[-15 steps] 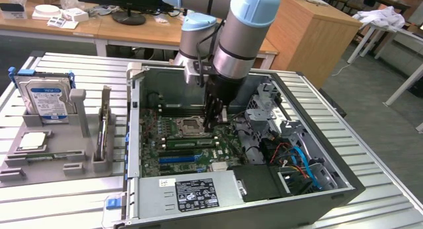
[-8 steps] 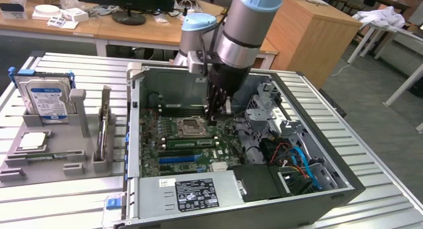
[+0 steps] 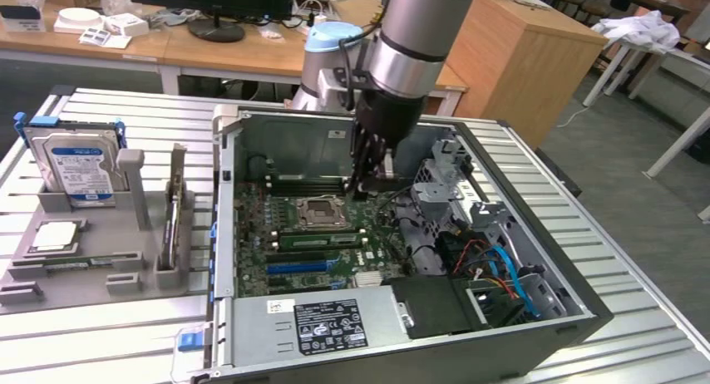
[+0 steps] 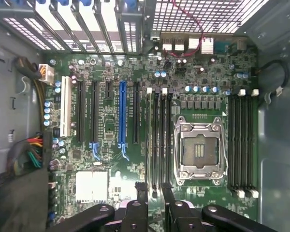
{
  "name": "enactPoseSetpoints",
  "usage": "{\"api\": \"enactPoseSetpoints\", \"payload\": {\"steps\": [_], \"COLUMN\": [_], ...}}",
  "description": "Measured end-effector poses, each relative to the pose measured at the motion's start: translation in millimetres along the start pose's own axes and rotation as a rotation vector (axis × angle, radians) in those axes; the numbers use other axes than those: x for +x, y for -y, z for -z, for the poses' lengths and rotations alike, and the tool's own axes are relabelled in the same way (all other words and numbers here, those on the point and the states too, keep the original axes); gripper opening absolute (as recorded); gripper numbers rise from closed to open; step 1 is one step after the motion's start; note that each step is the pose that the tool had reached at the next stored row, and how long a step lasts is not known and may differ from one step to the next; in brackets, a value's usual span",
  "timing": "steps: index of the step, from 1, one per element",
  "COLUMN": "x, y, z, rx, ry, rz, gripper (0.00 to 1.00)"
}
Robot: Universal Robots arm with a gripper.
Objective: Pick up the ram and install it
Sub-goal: 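Insert the ram into the slot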
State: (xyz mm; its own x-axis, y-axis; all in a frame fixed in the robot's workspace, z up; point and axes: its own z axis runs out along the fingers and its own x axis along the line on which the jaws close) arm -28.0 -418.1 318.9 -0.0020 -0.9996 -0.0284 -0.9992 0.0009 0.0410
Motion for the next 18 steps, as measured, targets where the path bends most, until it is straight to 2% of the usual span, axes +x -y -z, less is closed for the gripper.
{"api": "enactPoseSetpoints", "payload": {"steps": [4,9,18], "x": [-0.3,-0.3,-0.3], "y": [-0.4,-0.5,-22.0], "z": [10.8,11.4,10.5], "rx": [0.0000,0.0000,0.0067], "ry": [0.0000,0.0002,0.0002], "rz": [0.000,0.000,0.000], "gripper": [0.25,0.25,0.25]}}
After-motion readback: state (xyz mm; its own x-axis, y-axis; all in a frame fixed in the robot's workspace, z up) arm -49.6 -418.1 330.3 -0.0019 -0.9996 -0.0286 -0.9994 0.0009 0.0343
